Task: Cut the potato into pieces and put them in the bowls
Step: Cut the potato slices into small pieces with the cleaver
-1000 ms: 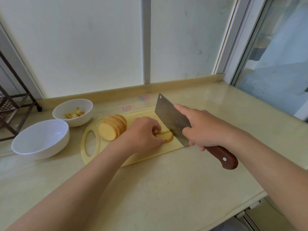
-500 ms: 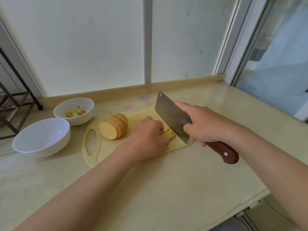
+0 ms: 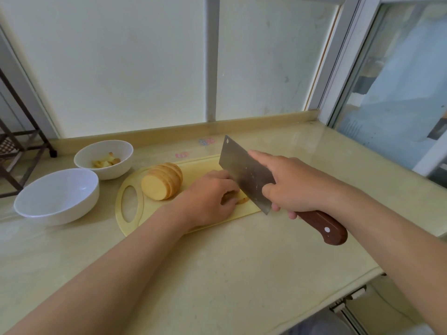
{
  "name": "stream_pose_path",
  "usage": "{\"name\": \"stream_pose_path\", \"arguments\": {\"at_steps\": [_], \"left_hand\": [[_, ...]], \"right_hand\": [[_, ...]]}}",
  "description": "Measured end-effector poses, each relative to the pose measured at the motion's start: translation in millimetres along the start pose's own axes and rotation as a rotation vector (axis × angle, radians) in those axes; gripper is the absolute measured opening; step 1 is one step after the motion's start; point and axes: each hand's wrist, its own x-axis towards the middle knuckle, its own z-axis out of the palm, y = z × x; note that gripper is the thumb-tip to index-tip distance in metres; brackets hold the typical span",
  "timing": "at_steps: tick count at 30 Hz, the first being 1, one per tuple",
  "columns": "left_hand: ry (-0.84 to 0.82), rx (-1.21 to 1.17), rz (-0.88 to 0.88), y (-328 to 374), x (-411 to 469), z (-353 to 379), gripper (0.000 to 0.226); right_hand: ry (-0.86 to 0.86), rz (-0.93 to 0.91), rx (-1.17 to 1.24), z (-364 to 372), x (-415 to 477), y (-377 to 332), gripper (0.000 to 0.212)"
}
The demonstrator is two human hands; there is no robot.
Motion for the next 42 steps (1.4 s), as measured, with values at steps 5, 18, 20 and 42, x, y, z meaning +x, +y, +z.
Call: {"name": "stream_pose_path", "arguments": {"at_steps": [5, 18, 20, 42], "left_hand": [[-0.019, 0.005, 0.044, -2, -1, 2, 0.019], [0.022, -0.023, 0.076, -8, 0, 6, 0.021], [0.039, -0.040, 0.083, -8, 0, 6, 0.020], [0.127, -0.044, 0.092, -12, -6, 8, 0.011]], "right_hand": [[-0.010, 0.010, -0.075, 1, -5, -7, 0.088], [-0.053, 0.023, -0.201, 9, -7, -19, 0.086], [-0.014, 0.015, -0.166, 13, 10, -21, 0.086], [0.021, 0.023, -0.059, 6, 3, -17, 0.091]]}}
